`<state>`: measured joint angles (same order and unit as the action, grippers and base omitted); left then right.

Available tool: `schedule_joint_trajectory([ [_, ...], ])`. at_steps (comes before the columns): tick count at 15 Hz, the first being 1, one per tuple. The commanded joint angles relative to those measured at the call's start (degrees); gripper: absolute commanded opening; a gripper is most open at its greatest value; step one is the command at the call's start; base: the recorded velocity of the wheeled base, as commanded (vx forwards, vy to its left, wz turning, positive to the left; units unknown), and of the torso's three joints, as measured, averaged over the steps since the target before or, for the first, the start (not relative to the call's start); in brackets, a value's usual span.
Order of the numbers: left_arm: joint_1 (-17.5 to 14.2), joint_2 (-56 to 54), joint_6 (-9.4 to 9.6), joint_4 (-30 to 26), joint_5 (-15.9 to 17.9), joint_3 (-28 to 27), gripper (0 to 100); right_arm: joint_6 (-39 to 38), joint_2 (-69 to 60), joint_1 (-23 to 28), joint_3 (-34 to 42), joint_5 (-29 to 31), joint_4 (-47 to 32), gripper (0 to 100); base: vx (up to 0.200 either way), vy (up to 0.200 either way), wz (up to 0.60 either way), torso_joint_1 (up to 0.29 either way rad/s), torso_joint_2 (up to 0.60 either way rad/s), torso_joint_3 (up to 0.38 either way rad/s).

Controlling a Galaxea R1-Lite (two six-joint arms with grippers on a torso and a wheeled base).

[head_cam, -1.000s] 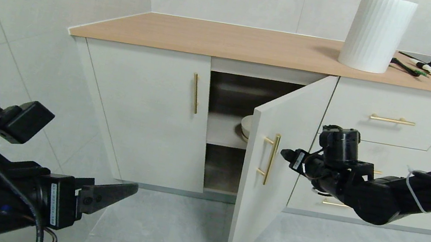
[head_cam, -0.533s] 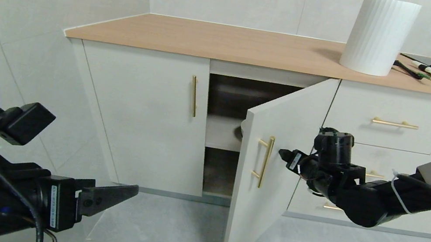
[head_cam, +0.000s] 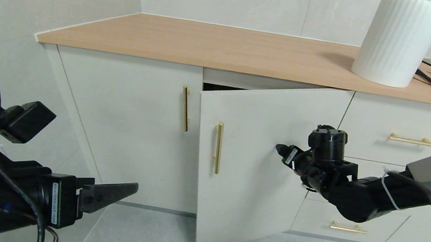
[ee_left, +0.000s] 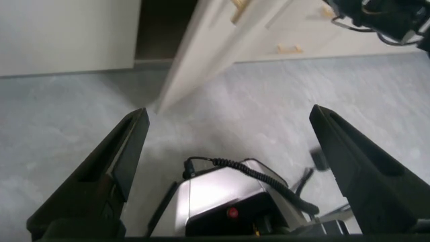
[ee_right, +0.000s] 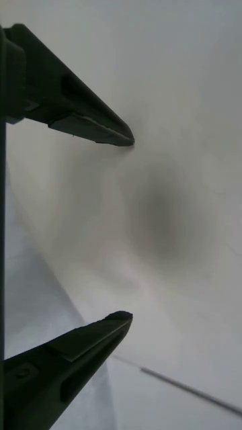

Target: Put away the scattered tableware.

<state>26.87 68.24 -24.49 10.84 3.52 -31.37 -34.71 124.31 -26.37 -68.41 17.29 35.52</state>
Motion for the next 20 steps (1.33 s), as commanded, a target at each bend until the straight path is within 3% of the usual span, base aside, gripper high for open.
schedule_joint_trajectory([
  [1,0.0,0.0,-0.03,0.1,0.0,0.0,100,-1.5,0.5,-0.1,-1.9,0.3,0.0,100,0.0,0.0,0.0,0.0,0.0,0.0],
  [8,0.0,0.0,-0.03,0.1,0.0,0.1,100,-5.5,4.5,1.4,-8.5,5.0,-0.4,100,0.0,0.0,0.0,0.0,0.0,0.0],
  [11,0.0,0.0,-0.03,0.1,0.0,0.2,100,-5.5,8.0,2.5,-12.9,10.2,-0.4,100,0.0,0.0,0.0,0.0,0.0,0.0],
  [20,0.0,0.0,-0.03,0.1,0.2,0.2,100,-5.5,10.3,5.2,-16.6,14.2,-0.6,100,0.0,0.0,0.0,0.0,0.0,0.0],
])
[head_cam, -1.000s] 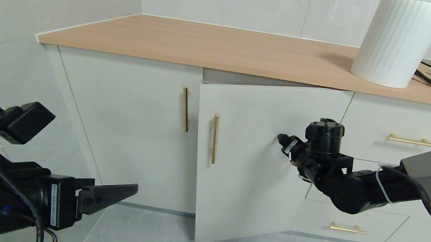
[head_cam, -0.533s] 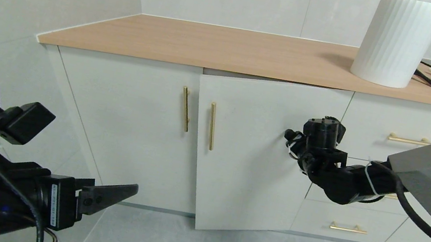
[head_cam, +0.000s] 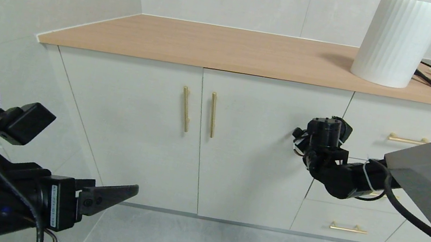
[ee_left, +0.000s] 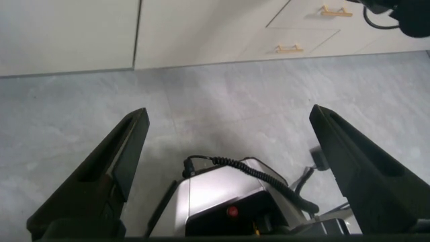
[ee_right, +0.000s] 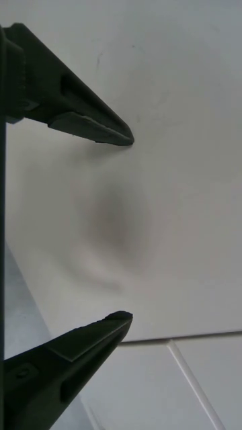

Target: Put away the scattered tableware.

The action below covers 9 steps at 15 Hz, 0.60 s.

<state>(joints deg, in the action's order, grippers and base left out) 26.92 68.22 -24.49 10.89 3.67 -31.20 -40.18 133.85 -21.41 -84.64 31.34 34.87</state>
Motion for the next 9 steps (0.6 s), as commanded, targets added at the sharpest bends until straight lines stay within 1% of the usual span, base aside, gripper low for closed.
schedule_joint_trajectory([
  [1,0.0,0.0,-0.03,0.0,0.0,0.0,100,0.1,0.8,0.3,-0.7,0.3,0.0,100,0.0,0.0,0.0,0.0,0.0,0.0],
  [5,0.0,-0.1,-0.03,0.0,0.0,0.0,100,0.0,-0.3,0.1,-0.2,0.3,0.0,100,0.0,0.0,0.0,0.0,0.0,0.0],
  [7,0.0,-0.1,-0.03,0.0,0.0,0.0,100,0.2,-5.5,-1.6,5.1,-0.8,0.0,100,0.0,0.0,0.0,0.0,0.0,0.0],
  [8,0.0,-0.3,-0.03,0.0,-0.1,0.1,100,0.2,-9.2,-2.6,8.8,-2.5,0.3,100,0.0,0.0,0.0,0.0,0.0,0.0],
  [9,0.0,-0.3,-0.03,0.0,-0.1,0.1,100,0.2,-9.9,-2.7,9.4,-2.8,0.3,100,0.0,0.0,0.0,0.0,0.0,0.0],
])
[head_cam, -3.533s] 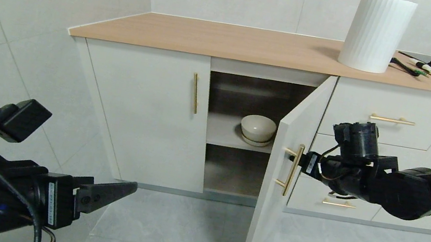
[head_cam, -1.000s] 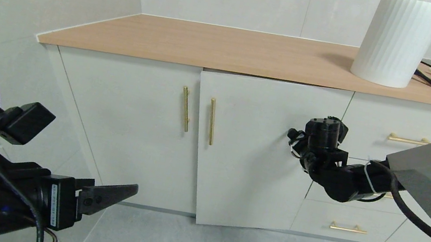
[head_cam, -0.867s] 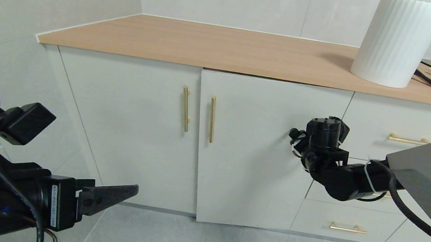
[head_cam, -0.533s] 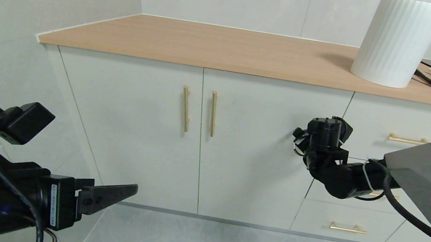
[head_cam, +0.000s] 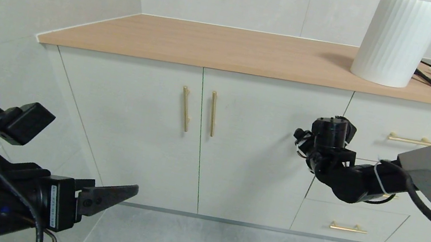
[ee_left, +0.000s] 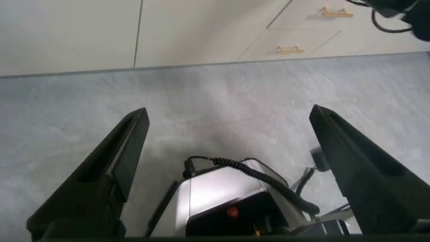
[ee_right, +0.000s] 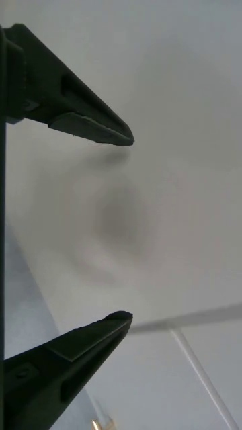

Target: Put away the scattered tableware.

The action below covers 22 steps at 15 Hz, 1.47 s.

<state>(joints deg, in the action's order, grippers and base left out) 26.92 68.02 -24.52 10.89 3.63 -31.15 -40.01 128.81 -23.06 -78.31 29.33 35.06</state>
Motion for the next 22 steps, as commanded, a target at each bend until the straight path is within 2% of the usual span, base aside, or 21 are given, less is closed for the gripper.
schedule_joint_trajectory([
  [1,0.0,-0.9,-0.01,0.0,-0.1,0.0,100,0.5,-12.3,-1.9,9.2,-3.6,0.3,100,0.0,0.0,0.0,0.0,0.0,0.0],
  [2,0.0,-2.5,0.08,0.1,-0.1,-0.2,100,2.7,-20.5,-2.6,14.9,-6.6,0.4,100,0.0,0.0,0.0,0.0,0.0,0.0],
  [3,0.0,-3.0,0.08,0.1,-0.2,-0.4,100,3.6,-23.3,-3.0,16.7,-7.1,0.4,100,0.0,0.0,0.0,0.0,0.0,0.0],
  [5,-1.1,-8.0,0.26,0.6,-0.5,-0.1,100,12.4,-39.2,-3.4,28.0,-7.4,0.4,100,0.0,0.0,0.0,0.0,0.0,0.0],
  [6,-1.8,-10.2,0.78,0.6,-0.5,0.1,100,14.3,-43.0,-3.4,30.9,-7.4,0.4,100,0.0,0.0,0.0,0.0,0.0,0.0],
  [7,-4.0,-15.4,2.98,0.3,-0.4,0.6,100,18.1,-51.5,-3.4,36.7,-7.6,0.4,100,0.0,0.0,0.0,0.0,0.0,0.0],
  [8,-5.2,-18.5,4.12,0.4,-0.4,1.4,100,19.7,-56.6,-3.4,39.8,-7.5,0.4,100,0.0,0.0,0.0,0.0,0.0,0.0],
  [9,-6.2,-23.9,5.97,-0.3,-0.5,2.7,100,23.6,-66.9,-3.3,45.5,-7.6,-0.3,100,0.0,0.0,0.0,0.0,0.0,0.0],
  [11,-6.5,-33.6,7.29,-4.5,-1.3,3.7,100,30.1,-81.8,-3.1,51.8,-7.5,-3.5,100,0.0,0.0,0.0,0.0,0.0,0.0],
  [12,-7.0,-39.1,7.64,-9.0,-1.3,3.5,100,33.7,-89.7,-2.9,53.7,-7.5,-7.9,100,0.0,0.0,0.0,0.0,0.0,0.0],
  [13,-8.7,-44.8,9.75,-13.7,-1.3,2.9,100,36.4,-96.7,0.2,54.5,-7.4,-14.3,100,0.0,0.0,0.0,0.0,0.0,0.0],
  [14,-10.5,-49.2,12.39,-17.0,-1.3,2.7,100,37.1,-101.8,5.4,54.3,-7.9,-20.7,100,0.0,0.0,0.0,0.0,0.0,0.0],
  [16,-13.6,-54.1,16.08,-19.1,-1.3,2.6,100,37.3,-108.6,8.9,53.2,-8.2,-29.0,100,0.0,0.0,0.0,0.0,0.0,0.0],
  [17,-15.2,-56.2,16.96,-19.2,-1.3,2.7,100,37.6,-112.6,10.2,52.5,-7.8,-34.4,100,0.0,0.0,0.0,0.0,0.0,0.0],
  [19,-16.7,-59.3,16.96,-19.3,-1.3,2.8,100,38.7,-119.2,15.7,52.4,-7.4,-43.8,100,0.0,0.0,0.0,0.0,0.0,0.0],
  [21,-18.7,-62.1,16.96,-20.0,-1.3,2.9,100,41.8,-123.8,19.5,52.6,-7.6,-48.6,100,0.0,0.0,0.0,0.0,0.0,0.0],
  [22,-18.7,-62.1,16.96,-20.0,-1.3,2.9,100,41.8,-123.8,19.5,52.6,-7.6,-48.6,100,0.0,0.0,0.0,0.0,0.0,0.0],
])
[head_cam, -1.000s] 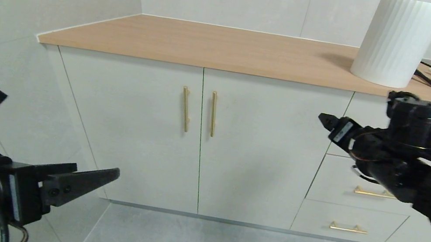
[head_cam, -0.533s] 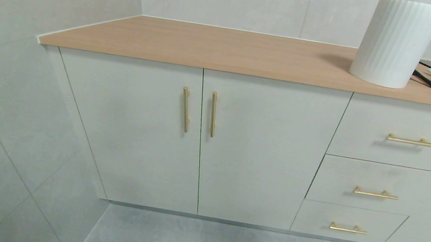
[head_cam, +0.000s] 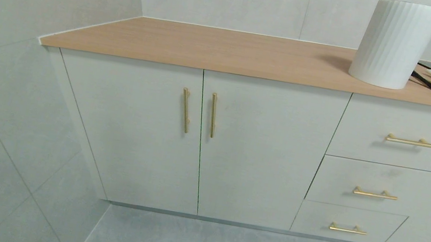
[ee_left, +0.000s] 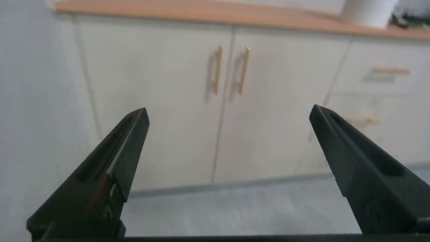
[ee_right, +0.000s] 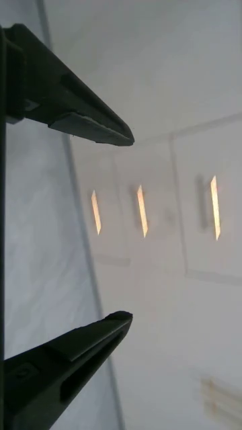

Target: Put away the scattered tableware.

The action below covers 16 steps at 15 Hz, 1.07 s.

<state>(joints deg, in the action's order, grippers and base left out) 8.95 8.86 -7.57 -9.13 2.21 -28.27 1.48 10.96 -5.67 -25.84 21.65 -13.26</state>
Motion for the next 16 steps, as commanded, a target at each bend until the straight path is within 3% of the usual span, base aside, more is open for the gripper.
schedule_joint_trajectory([
  [1,-2.0,-3.3,-0.34,-0.2,-1.9,0.1,100,1.6,-10.0,5.4,1.1,-1.4,-0.7,100,0.0,0.0,0.0,0.0,0.0,0.0],
  [2,-2.2,-3.3,-0.52,-0.3,-4.1,0.3,100,2.7,-11.0,5.7,2.9,-2.8,-0.6,100,0.0,0.0,0.0,0.0,0.0,0.0],
  [5,-5.0,-3.7,-0.34,-0.2,-4.4,1.7,100,2.3,-10.9,5.7,6.5,0.8,-0.3,100,0.0,0.0,0.0,0.0,0.0,0.0],
  [7,-8.4,-8.4,0.19,-0.9,-1.9,4.2,100,2.2,-11.0,5.7,11.3,1.6,1.5,100,0.0,0.0,0.0,0.0,0.0,0.0],
  [10,-8.9,-8.9,1.07,-1.1,-0.5,9.7,100,2.5,-10.9,5.7,19.6,0.3,10.5,100,0.0,0.0,0.0,0.0,0.0,0.0],
  [11,-8.9,-8.9,4.67,-0.5,-0.4,13.0,100,2.5,-10.9,5.7,24.4,-4.6,15.7,100,0.0,0.0,0.0,0.0,0.0,0.0],
  [12,-8.9,-8.9,5.9,-0.4,-0.4,13.9,100,2.4,-10.9,5.7,25.7,-6.3,17.6,100,0.0,0.0,0.0,0.0,0.0,0.0],
  [13,-8.9,-8.9,9.15,1.7,-0.4,17.8,100,1.3,-11.0,5.7,25.8,-10.9,16.7,100,0.0,0.0,0.0,0.0,0.0,0.0],
  [15,-8.8,-8.9,11.09,6.2,-0.4,22.7,100,0.5,-10.9,5.7,25.8,-11.9,16.1,100,0.0,0.0,0.0,0.0,0.0,0.0],
  [16,-8.8,-8.9,11.7,11.4,-0.5,28.2,100,-0.2,-10.9,5.7,25.8,-12.4,16.1,100,0.0,0.0,0.0,0.0,0.0,0.0],
])
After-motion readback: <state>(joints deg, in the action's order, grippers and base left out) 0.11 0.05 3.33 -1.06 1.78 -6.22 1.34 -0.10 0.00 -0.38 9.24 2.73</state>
